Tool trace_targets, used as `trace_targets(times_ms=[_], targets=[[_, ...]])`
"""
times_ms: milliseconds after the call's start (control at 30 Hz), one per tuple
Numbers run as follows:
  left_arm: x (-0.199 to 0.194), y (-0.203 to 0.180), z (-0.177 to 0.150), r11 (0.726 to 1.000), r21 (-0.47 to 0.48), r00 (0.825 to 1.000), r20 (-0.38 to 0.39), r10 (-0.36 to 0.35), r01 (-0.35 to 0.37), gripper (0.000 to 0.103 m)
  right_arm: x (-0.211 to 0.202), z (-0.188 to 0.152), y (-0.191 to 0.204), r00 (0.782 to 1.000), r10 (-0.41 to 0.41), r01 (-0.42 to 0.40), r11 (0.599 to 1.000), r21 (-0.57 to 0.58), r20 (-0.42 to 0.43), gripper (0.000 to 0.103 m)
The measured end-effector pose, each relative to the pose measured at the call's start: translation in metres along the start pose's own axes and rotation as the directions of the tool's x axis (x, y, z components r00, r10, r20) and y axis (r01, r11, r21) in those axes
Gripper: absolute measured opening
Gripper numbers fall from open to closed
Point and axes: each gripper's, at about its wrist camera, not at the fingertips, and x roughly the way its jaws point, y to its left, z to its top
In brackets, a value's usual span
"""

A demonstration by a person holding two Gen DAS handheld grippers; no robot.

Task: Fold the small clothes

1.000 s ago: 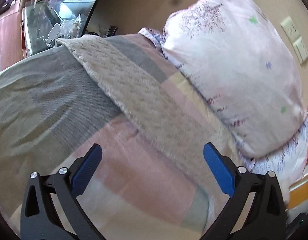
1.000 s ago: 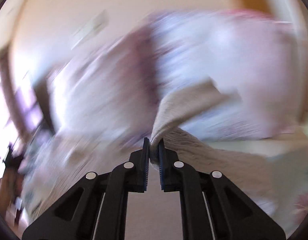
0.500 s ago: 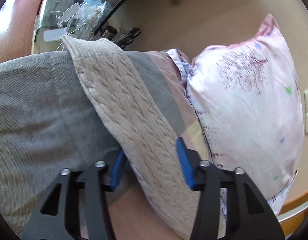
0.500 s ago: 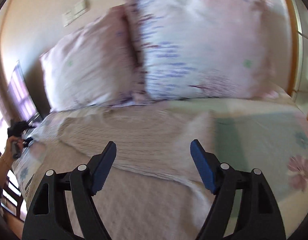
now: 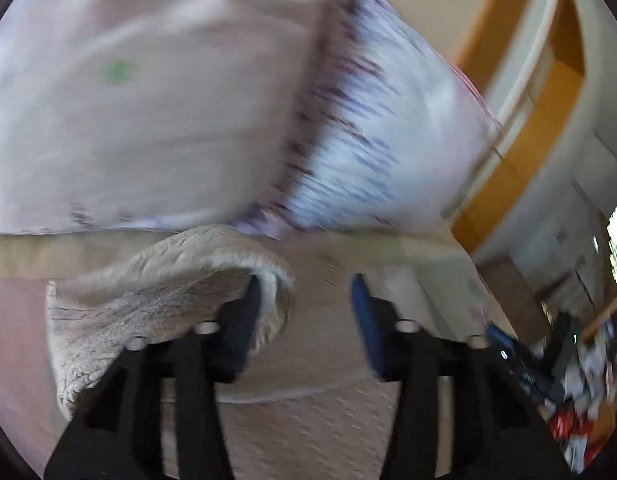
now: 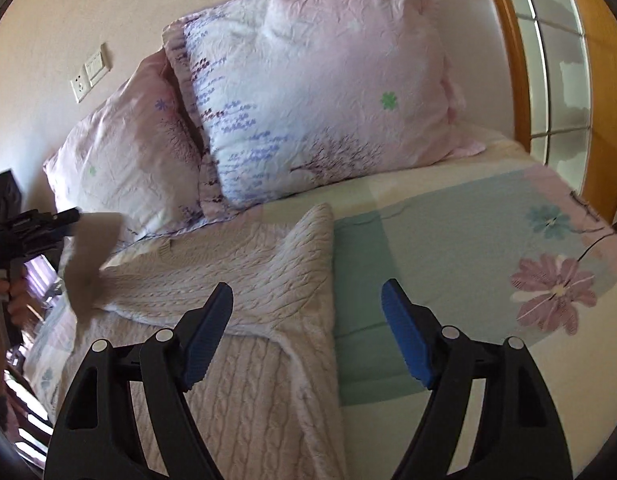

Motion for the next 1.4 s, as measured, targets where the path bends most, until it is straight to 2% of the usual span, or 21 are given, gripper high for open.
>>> trace_targets(times_ms=[67, 167, 200, 300, 367, 433, 467, 533, 633, 700, 833, 933, 967, 1000, 1033, 1100, 1167, 1233, 1267, 1367, 1400], targets=[[0.022, -0.048, -0.025, 0.986, 0.163, 0.996, -0.074, 0.046, -0.033, 0.071, -0.001, -0.008, -0.002, 0.999, 0.018, -0.017, 1.000, 0.014, -0.033, 0.078], [0.001, -0.055, -0.067, 0.945, 0.282, 0.983, -0.020, 0.181, -0.168, 0.076, -0.019, -0.024, -0.014, 0.997, 0.033, -0.032, 0.999, 0.026, -0.066, 0.078], [-0.011, -0.045, -0.077, 0.947, 0.262, 0.981, -0.012, 0.194, -0.184, 0.081, -0.025, -0.030, -0.019, 0.996, 0.039, -0.036, 0.999, 0.039, -0.079, 0.078], [-0.055, 0.005, -0.109, 0.969, 0.101, 0.973, -0.025, 0.228, -0.225, 0.083, -0.039, -0.052, -0.040, 0.987, 0.087, -0.070, 0.990, 0.125, -0.133, 0.076], [-0.080, 0.033, -0.136, 0.957, 0.012, 0.955, -0.050, 0.291, -0.291, 0.083, -0.044, -0.065, -0.047, 0.978, 0.130, -0.100, 0.979, 0.180, -0.165, 0.070], [-0.094, 0.050, -0.158, 0.945, -0.050, 0.945, -0.073, 0.320, -0.324, 0.083, -0.046, -0.067, -0.042, 0.977, 0.119, -0.089, 0.981, 0.174, -0.175, 0.065], [-0.099, 0.055, -0.167, 0.943, -0.084, 0.946, -0.077, 0.315, -0.321, 0.083, -0.045, -0.061, -0.033, 0.980, 0.117, -0.092, 0.984, 0.150, -0.162, 0.065], [-0.103, 0.063, -0.173, 0.947, -0.132, 0.955, -0.072, 0.287, -0.294, 0.083, -0.037, -0.038, -0.004, 0.977, 0.179, -0.165, 0.979, 0.123, -0.117, 0.065], [-0.108, 0.054, -0.188, 0.954, -0.150, 0.966, -0.044, 0.255, -0.259, 0.083, -0.001, 0.003, 0.049, 0.967, 0.232, -0.226, 0.972, 0.064, -0.104, 0.065], [-0.115, 0.047, -0.201, 0.953, -0.159, 0.966, -0.026, 0.258, -0.258, 0.083, 0.039, 0.028, 0.077, 0.964, 0.227, -0.220, 0.973, 0.064, -0.137, 0.055], [-0.132, 0.042, -0.229, 0.949, -0.208, 0.971, -0.003, 0.240, -0.235, 0.083, 0.142, 0.061, 0.110, 0.946, 0.176, -0.135, 0.977, 0.163, -0.271, 0.047], [-0.146, 0.045, -0.247, 0.942, -0.248, 0.971, 0.013, 0.237, -0.227, 0.085, 0.188, 0.063, 0.115, 0.933, 0.154, -0.080, 0.970, 0.229, -0.326, 0.047], [-0.150, 0.048, -0.253, 0.940, -0.260, 0.973, 0.018, 0.231, -0.219, 0.085, 0.202, 0.061, 0.115, 0.930, 0.142, -0.059, 0.968, 0.242, -0.340, 0.036], [-0.153, 0.050, -0.256, 0.939, -0.270, 0.974, 0.022, 0.227, -0.213, 0.085, 0.213, 0.058, 0.114, 0.928, 0.146, -0.059, 0.966, 0.252, -0.343, 0.007], [-0.156, 0.053, -0.259, 0.938, -0.280, 0.975, 0.026, 0.222, -0.207, 0.085, 0.215, 0.056, 0.110, 0.931, 0.145, -0.056, 0.964, 0.261, -0.335, 0.006], [-0.159, 0.060, -0.264, 0.939, -0.298, 0.980, 0.039, 0.193, -0.173, 0.085, 0.192, 0.055, 0.090, 0.973, 0.107, -0.035, 0.945, 0.325, -0.205, 0.006], [-0.160, 0.066, -0.269, 0.941, -0.317, 0.988, 0.059, 0.142, -0.116, 0.085, 0.164, 0.048, 0.068, 0.988, 0.074, -0.019, 0.929, 0.370, -0.134, 0.007], [-0.160, 0.070, -0.274, 0.941, -0.331, 0.993, 0.071, 0.096, -0.068, 0.085, 0.131, 0.030, 0.042, 0.990, 0.038, 0.019, 0.919, 0.394, -0.138, 0.012], [-0.159, 0.071, -0.277, 0.942, -0.332, 0.994, 0.074, 0.083, -0.053, 0.085, 0.111, 0.021, 0.032, 0.991, 0.016, 0.038, 0.922, 0.384, -0.136, 0.019], [-0.162, 0.068, -0.282, 0.950, -0.310, 0.994, 0.087, 0.063, -0.033, 0.085, 0.047, -0.008, 0.009, 0.993, -0.005, 0.040, 0.951, 0.305, -0.117, 0.055], [-0.163, 0.067, -0.284, 0.951, -0.308, 0.994, 0.092, 0.051, -0.020, 0.085, 0.029, -0.017, 0.001, 0.993, 0.002, 0.034, 0.955, 0.294, -0.121, 0.057]])
